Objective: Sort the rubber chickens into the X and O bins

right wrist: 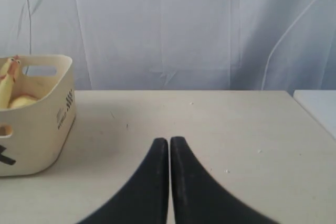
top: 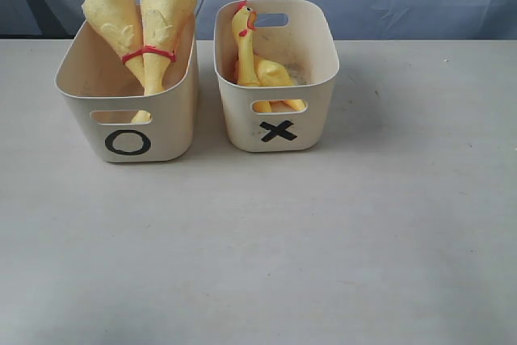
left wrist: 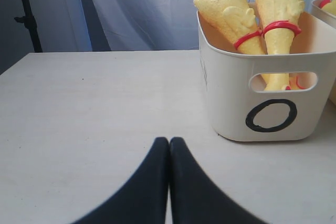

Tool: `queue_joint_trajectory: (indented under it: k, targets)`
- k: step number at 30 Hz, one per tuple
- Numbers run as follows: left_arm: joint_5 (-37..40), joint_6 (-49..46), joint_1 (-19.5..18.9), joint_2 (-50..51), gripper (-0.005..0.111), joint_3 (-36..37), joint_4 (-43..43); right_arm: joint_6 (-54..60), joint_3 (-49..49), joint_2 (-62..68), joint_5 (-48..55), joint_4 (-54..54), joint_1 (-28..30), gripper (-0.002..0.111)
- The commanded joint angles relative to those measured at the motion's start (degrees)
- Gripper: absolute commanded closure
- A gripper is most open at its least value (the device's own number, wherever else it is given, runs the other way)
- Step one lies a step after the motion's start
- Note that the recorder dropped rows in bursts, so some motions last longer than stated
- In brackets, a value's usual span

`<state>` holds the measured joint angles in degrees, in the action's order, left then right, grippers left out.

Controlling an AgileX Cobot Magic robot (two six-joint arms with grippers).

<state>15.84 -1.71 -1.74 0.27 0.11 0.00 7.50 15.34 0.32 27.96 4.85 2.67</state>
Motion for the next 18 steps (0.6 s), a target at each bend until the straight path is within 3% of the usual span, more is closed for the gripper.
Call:
queue_joint_trajectory:
  k: [1, 8, 18]
  targets:
    - [-0.43, 0.16, 0.26, -0.27, 0.107, -0.11, -0.37, -0.18, -6.85, -0.32, -5.58, 0.21, 0.21, 0.106]
    - [-0.43, 0.16, 0.26, -0.27, 0.107, -0.11, -0.37, -0.18, -15.34, -0.32, -7.49, 0.21, -0.44, 0.106]
    - [-0.43, 0.16, 0.26, -0.27, 0.107, -0.11, -0.37, -0.18, -15.34, -0.32, -7.65, -1.83, -1.50, 0.106]
